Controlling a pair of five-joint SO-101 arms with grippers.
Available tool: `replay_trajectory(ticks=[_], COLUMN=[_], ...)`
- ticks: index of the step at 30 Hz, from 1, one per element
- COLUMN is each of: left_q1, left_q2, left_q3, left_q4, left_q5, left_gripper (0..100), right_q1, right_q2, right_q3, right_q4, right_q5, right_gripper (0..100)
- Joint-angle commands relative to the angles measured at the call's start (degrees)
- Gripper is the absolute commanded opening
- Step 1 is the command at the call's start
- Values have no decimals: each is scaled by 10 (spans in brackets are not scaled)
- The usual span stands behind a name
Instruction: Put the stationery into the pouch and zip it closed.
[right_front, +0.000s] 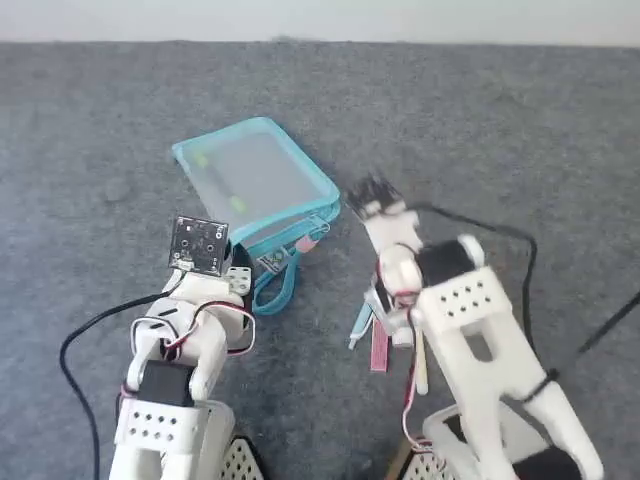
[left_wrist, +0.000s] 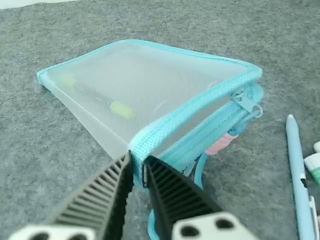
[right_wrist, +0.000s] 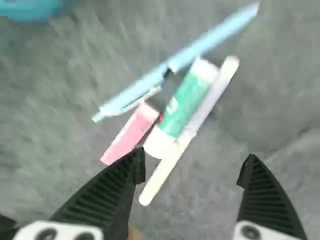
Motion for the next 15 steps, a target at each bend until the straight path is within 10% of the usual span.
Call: replay_trajectory(ticks=[1,15], left_q1=[4,4], left_q2=[-12,-12], left_q3=[-10,-8], left_q4=[-19,-19], left_q5=[-7,-8], left_gripper=[11,11], right_q1=[33,44], right_q2=[-39,-14], right_q3=[63,175], right_q4=[-51,-128], right_q5=[-2,62], right_gripper=[299,299])
